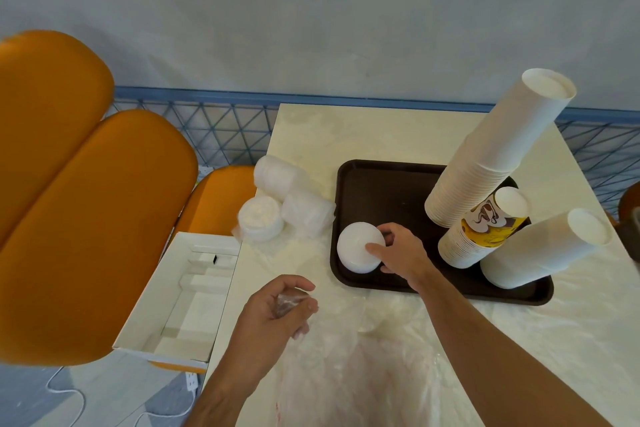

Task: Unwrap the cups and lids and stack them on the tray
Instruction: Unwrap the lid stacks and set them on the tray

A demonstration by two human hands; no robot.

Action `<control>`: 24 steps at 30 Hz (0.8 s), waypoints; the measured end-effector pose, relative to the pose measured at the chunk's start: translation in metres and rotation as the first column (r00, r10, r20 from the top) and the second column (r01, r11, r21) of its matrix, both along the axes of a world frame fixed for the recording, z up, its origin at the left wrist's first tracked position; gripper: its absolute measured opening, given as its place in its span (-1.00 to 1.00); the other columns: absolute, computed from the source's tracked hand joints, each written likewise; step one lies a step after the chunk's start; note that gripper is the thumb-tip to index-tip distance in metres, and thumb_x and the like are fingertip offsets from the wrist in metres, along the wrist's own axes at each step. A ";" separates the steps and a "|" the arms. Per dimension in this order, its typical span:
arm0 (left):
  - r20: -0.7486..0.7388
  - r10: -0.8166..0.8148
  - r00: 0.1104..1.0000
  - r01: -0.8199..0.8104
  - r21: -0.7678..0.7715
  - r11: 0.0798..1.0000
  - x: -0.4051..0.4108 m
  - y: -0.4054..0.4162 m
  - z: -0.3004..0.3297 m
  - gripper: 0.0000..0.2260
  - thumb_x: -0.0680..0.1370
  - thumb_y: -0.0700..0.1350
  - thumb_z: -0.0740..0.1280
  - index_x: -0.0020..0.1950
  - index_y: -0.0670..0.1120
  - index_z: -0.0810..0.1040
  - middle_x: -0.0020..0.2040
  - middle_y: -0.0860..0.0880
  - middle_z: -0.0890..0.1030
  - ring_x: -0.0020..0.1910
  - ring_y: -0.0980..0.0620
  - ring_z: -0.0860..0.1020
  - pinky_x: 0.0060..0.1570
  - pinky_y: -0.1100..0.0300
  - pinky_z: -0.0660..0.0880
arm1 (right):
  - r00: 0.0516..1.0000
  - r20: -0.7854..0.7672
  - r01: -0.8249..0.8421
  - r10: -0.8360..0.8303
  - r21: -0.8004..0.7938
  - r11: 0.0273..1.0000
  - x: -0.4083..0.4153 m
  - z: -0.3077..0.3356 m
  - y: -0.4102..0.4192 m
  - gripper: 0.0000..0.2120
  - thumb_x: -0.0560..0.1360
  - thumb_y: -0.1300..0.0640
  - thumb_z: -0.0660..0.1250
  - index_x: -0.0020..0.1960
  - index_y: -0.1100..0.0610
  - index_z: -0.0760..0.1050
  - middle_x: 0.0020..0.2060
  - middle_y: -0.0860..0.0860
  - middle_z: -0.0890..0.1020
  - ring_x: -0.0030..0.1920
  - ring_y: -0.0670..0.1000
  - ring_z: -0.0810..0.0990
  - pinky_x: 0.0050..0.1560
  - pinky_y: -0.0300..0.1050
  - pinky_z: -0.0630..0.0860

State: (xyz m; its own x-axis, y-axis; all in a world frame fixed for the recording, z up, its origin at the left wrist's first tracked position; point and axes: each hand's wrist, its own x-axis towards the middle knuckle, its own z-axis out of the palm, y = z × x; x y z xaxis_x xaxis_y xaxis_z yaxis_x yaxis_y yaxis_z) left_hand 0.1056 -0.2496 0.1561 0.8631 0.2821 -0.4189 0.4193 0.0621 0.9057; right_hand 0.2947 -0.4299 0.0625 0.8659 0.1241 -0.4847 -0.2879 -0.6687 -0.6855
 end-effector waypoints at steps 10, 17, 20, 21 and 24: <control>0.067 0.107 0.992 -0.106 -0.019 0.994 0.006 0.003 0.008 -0.94 0.58 -0.26 0.34 -0.08 -0.24 0.54 -0.23 -0.19 0.65 -0.33 -0.04 0.55 -0.27 0.18 0.52 | 0.995 0.091 0.007 -0.032 0.267 0.964 -0.044 0.055 -0.005 -0.78 0.61 0.03 0.35 0.25 -0.04 0.53 0.13 -0.04 0.60 0.11 -0.01 0.60 -0.02 -0.22 0.56; 0.077 0.339 0.937 -0.294 -0.344 0.892 0.021 0.000 0.022 -0.80 0.65 -0.14 0.21 -0.16 -0.13 0.47 -0.25 -0.13 0.61 -0.10 -0.13 0.68 0.05 -0.07 0.57 | 0.871 -0.395 0.153 0.293 0.783 0.602 -0.104 0.060 -0.013 -0.27 0.36 -0.10 0.57 0.46 -0.12 0.36 0.34 0.05 0.57 0.30 0.21 0.58 0.36 0.23 0.45; 0.043 0.405 0.913 -0.344 -0.452 0.823 0.026 0.001 0.023 -0.83 0.64 -0.09 0.24 -0.09 -0.15 0.48 -0.20 -0.14 0.64 -0.05 -0.14 0.69 0.08 -0.08 0.56 | 0.894 -0.364 0.134 0.261 0.773 0.620 -0.113 0.061 -0.011 -0.18 0.34 0.19 0.60 0.48 -0.13 0.32 0.34 0.10 0.57 0.29 0.23 0.59 0.36 0.26 0.45; 0.026 0.421 0.907 -0.357 -0.487 0.797 0.026 0.002 0.023 -0.84 0.64 -0.08 0.25 -0.05 -0.16 0.49 -0.17 -0.14 0.64 -0.05 -0.13 0.69 0.09 -0.06 0.56 | 0.901 -0.350 0.102 0.255 0.745 0.660 -0.115 0.063 -0.010 -0.18 0.36 0.27 0.58 0.48 -0.12 0.31 0.30 0.11 0.60 0.27 0.21 0.61 0.37 0.24 0.48; -0.001 0.443 0.897 -0.366 -0.565 0.740 0.027 0.005 0.021 -0.84 0.64 -0.06 0.25 -0.04 -0.13 0.50 -0.16 -0.13 0.63 -0.07 -0.07 0.67 0.11 0.01 0.54 | 0.928 -0.295 0.020 0.228 0.649 0.760 -0.117 0.068 -0.007 -0.30 0.43 0.31 0.54 0.46 -0.04 0.36 0.16 0.09 0.69 0.19 0.12 0.67 0.36 0.17 0.50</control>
State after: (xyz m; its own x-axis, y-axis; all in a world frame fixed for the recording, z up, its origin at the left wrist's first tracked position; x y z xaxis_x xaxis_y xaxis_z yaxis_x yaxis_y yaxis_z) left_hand 0.1325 -0.2445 0.1772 0.7751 0.3782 -0.5061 0.1276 0.6908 0.7117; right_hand 0.1774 -0.4371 0.1310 0.6254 0.5866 -0.5147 -0.5355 -0.1572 -0.8298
